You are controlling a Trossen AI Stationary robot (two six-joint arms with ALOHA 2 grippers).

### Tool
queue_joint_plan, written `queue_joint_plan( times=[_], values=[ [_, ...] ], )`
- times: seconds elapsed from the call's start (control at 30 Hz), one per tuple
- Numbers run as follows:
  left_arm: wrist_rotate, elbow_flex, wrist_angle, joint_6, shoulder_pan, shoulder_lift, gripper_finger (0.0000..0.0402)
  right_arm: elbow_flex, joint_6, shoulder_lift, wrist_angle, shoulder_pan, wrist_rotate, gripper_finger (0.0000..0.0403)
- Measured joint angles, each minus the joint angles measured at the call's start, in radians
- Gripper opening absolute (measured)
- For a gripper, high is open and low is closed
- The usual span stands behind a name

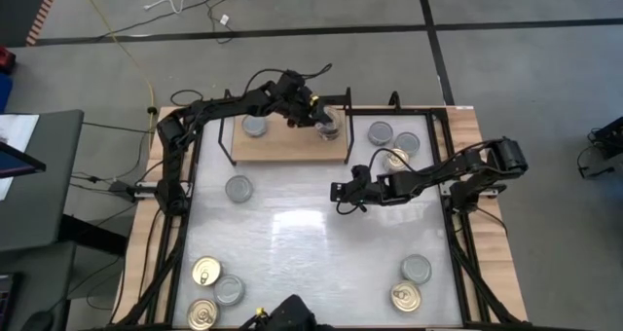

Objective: Stack canned seafood by type on shelf
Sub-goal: Stack the blue tuna can on top of the blue tuna can on the shelf

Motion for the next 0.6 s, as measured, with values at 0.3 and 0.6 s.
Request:
queue_joint_plan(
  times=[0.3,0.6],
  values=[
    [0.028,0.000,-0.004,0.003,0.017,-0.001,0.0284,0.000,-0.004,0.000,-0.003,-0.006,0.013,0.0087],
    [0.016,0.000,-0.030,0.005,0.022,-0.001,0.0284,0.000,-0.008,0.000,-0.003,-0.019,0.014,0.0087]
  ],
)
